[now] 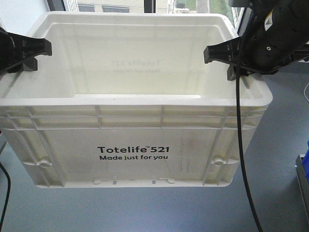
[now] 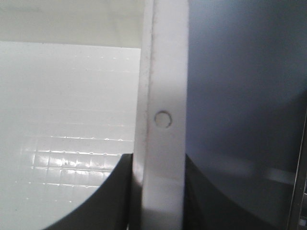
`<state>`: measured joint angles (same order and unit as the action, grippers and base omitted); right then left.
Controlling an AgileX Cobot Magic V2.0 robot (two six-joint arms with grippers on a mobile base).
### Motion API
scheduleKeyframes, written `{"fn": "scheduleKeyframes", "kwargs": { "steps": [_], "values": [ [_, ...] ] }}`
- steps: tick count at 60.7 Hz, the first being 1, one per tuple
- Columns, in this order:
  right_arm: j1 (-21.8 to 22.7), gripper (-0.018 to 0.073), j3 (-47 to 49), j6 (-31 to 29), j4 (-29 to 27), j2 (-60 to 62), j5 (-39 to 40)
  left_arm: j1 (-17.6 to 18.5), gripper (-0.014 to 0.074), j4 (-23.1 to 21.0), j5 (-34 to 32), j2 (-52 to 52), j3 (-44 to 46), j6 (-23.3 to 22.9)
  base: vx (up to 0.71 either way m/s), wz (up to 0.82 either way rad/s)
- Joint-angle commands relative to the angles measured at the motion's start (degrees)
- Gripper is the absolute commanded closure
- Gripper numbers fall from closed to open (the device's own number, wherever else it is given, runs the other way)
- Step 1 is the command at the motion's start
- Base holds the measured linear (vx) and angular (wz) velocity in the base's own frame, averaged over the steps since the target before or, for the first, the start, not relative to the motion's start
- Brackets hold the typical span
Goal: Move bin from left to right shelf
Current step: 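Carry the tote with both grippers toward the shelf of blue bins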
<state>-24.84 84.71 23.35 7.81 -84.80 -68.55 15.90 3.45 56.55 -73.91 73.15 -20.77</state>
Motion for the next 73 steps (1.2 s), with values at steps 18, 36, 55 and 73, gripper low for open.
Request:
{"fn": "scheduleKeyframes", "kwargs": {
  "steps": [18, 36, 55, 73],
  "values": [
    [0.5, 0.0528, 2.1, -0.4, 4.1, 2.7, 3.3, 0.3, 0.0542, 2.0, -5.8, 2.2, 2.3, 0.6, 0.18, 0.01],
    [0.5, 0.0528, 2.1, -0.4, 4.1, 2.7, 3.3, 0.3, 0.0542, 2.0, -5.8, 2.2, 2.3, 0.6, 0.15, 0.19],
    [0.5, 0.0528, 2.1, -0.4, 4.1, 2.7, 3.3, 0.3, 0.0542, 2.0, -5.8, 2.2, 2.3, 0.6, 0.12, 0.38],
    [0.5, 0.0528, 2.1, -0.4, 4.1, 2.7, 3.3, 0.3, 0.0542, 2.0, -5.8, 2.2, 2.3, 0.6, 0.11, 0.43]
  ]
}}
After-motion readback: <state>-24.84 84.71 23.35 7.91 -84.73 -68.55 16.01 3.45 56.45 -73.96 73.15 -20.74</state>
